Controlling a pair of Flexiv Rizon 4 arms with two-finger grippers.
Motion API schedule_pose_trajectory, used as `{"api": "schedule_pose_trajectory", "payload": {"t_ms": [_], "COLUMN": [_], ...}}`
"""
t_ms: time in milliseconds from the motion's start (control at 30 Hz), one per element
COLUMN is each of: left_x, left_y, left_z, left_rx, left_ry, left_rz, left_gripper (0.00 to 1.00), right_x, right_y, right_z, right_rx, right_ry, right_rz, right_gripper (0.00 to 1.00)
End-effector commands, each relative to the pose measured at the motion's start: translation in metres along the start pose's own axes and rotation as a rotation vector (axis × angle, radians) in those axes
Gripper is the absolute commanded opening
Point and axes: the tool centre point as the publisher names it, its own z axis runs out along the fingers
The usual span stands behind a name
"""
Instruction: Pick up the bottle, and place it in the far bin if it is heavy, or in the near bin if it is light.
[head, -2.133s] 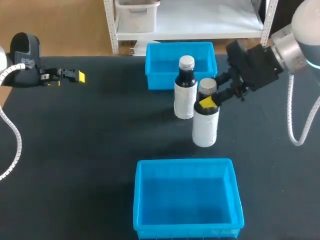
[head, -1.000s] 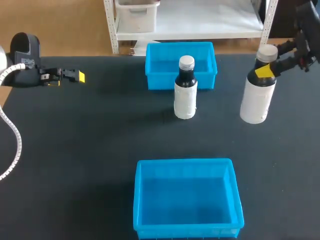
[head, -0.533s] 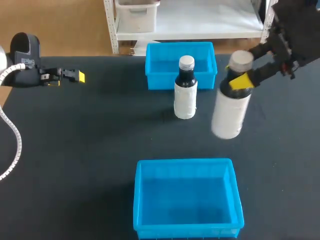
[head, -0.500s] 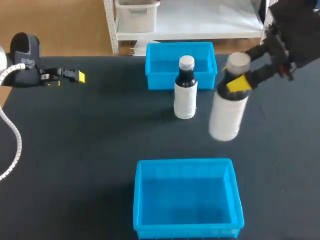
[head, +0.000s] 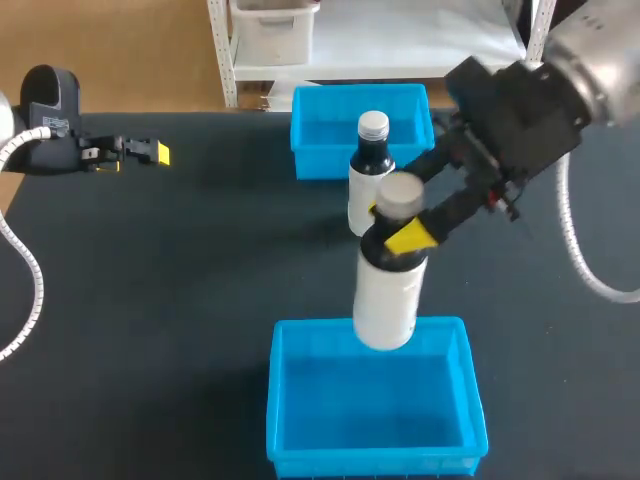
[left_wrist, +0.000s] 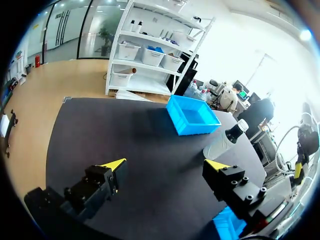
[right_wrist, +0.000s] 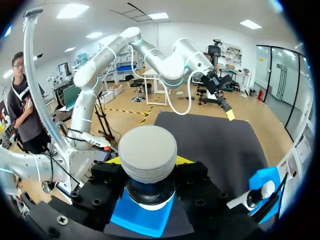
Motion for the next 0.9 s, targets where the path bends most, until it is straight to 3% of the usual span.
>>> {"api": "schedule_pose_trajectory", "payload": {"t_ms": [33, 467, 667, 900], "left_x": [0.000, 0.000, 0.000, 0.000], "left_y": [0.000, 0.000, 0.000, 0.000], "left_z": [0.000, 0.000, 0.000, 0.000], "left_rx": [0.000, 0.000, 0.000, 0.000], "left_ry": [0.000, 0.000, 0.000, 0.000], "left_rz": [0.000, 0.000, 0.000, 0.000], "left_gripper": [1.00, 1.00, 1.00, 1.00], "right_x": [0.002, 0.010, 0.020, 0.032], "right_y": [-0.008, -0.004, -0.002, -0.002], "right_z": [0.018, 0.070, 0.089, 0.104], "right_rx": [-0.068, -0.161, -0.199, -0.211], "right_ry": [-0.017, -0.005, -0.017, -0.017], "right_rz": [-0.018, -0.099, -0.103, -0.119], "right_gripper": [0.39, 0.44, 0.37, 0.38]}}
